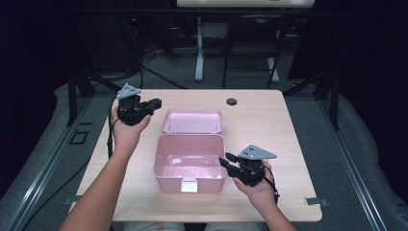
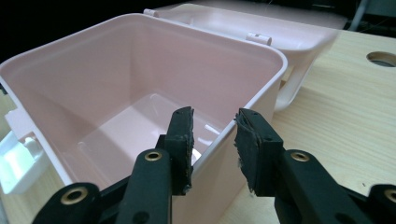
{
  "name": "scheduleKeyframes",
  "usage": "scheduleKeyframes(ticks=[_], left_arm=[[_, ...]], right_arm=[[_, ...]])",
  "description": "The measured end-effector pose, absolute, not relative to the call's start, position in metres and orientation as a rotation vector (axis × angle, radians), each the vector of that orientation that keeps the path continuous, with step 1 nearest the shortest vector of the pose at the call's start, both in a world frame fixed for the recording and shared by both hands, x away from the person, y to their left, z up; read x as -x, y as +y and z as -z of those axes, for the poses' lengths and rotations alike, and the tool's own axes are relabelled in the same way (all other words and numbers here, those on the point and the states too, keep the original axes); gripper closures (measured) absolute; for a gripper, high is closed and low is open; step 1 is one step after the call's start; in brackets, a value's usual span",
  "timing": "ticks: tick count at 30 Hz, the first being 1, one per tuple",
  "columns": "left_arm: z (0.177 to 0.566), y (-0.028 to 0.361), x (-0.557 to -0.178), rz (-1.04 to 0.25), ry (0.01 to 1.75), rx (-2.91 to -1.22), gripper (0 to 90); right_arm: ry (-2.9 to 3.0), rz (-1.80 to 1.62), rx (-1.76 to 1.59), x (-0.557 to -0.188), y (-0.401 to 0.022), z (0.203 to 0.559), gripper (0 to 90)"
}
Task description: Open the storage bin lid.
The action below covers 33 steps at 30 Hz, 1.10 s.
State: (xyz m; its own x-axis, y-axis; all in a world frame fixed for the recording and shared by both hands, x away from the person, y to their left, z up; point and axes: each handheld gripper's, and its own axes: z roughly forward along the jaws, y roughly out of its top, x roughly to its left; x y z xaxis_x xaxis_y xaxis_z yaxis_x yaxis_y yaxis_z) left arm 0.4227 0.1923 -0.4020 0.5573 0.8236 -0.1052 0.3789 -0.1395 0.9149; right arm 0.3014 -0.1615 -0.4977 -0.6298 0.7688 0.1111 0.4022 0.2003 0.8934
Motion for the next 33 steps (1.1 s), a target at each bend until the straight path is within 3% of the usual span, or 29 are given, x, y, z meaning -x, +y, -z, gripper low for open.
scheduleKeyframes(ticks=[7, 17, 33], left_arm=[[0.409, 0.196, -0.418, -0.512, 1.01, -1.75, 77.3], [0.432, 0.207, -0.396, -0.464, 1.022, -1.786, 66.4], [0.467, 0.215, -0.363, -0.402, 1.035, -1.829, 65.3]], right_arm=[[2.127, -1.416, -1.098, -0.302, -0.16, 0.499, 68.1], [2.129, -1.409, -1.119, -0.302, -0.159, 0.5, 64.1], [2.125, -1.409, -1.12, -0.301, -0.158, 0.501, 63.8]])
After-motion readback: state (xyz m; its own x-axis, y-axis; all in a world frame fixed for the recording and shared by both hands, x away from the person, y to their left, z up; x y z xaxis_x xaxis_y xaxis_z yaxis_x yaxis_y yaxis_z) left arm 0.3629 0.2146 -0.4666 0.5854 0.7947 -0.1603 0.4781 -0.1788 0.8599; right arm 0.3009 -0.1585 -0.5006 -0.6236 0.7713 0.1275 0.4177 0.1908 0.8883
